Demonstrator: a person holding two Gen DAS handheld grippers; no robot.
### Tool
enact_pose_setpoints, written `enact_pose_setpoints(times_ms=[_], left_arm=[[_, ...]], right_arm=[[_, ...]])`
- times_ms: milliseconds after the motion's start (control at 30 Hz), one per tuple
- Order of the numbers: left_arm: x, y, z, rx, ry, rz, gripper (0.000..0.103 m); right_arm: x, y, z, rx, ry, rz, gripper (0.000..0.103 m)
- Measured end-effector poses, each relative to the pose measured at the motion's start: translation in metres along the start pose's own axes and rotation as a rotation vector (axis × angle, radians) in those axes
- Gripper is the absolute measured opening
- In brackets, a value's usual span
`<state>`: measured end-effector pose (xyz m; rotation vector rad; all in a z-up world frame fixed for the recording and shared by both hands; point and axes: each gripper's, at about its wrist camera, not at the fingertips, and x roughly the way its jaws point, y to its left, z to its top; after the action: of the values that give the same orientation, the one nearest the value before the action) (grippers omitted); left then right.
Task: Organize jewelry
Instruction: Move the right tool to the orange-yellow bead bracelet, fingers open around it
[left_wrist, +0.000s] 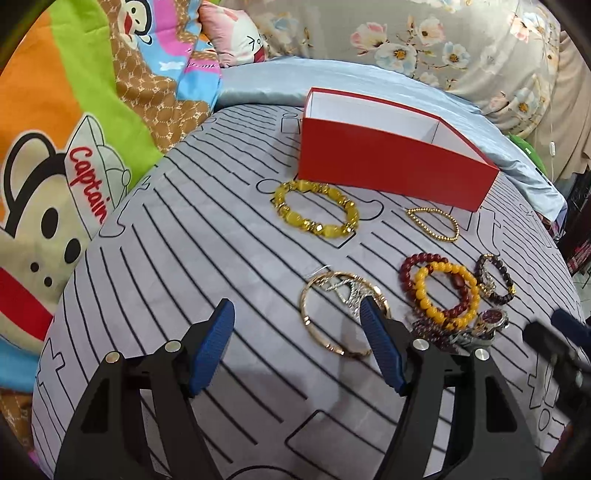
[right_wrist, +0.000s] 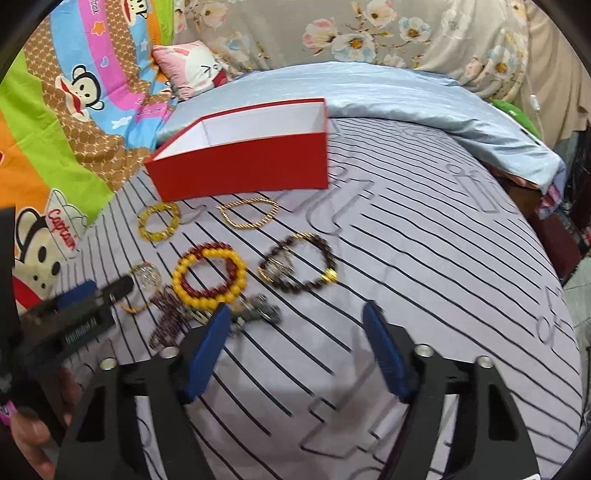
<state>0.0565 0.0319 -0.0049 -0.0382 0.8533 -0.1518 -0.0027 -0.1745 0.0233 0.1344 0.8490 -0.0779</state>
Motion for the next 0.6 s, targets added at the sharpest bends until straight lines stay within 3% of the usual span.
enact_pose_setpoints(times_ms=[233,600], left_arm=[[-0.001,0.008,-0.004,-0.018,0.008,-0.001,0.068],[0.001,0.014,-0.005,-0.046,0.019,-0.018,0.068]], right_arm=[[0.011,0.031,0.018,-0.088,-0.002,0.049,0.042],[0.043,0.048,0.029,-0.142,0.045,0.067,0.028]])
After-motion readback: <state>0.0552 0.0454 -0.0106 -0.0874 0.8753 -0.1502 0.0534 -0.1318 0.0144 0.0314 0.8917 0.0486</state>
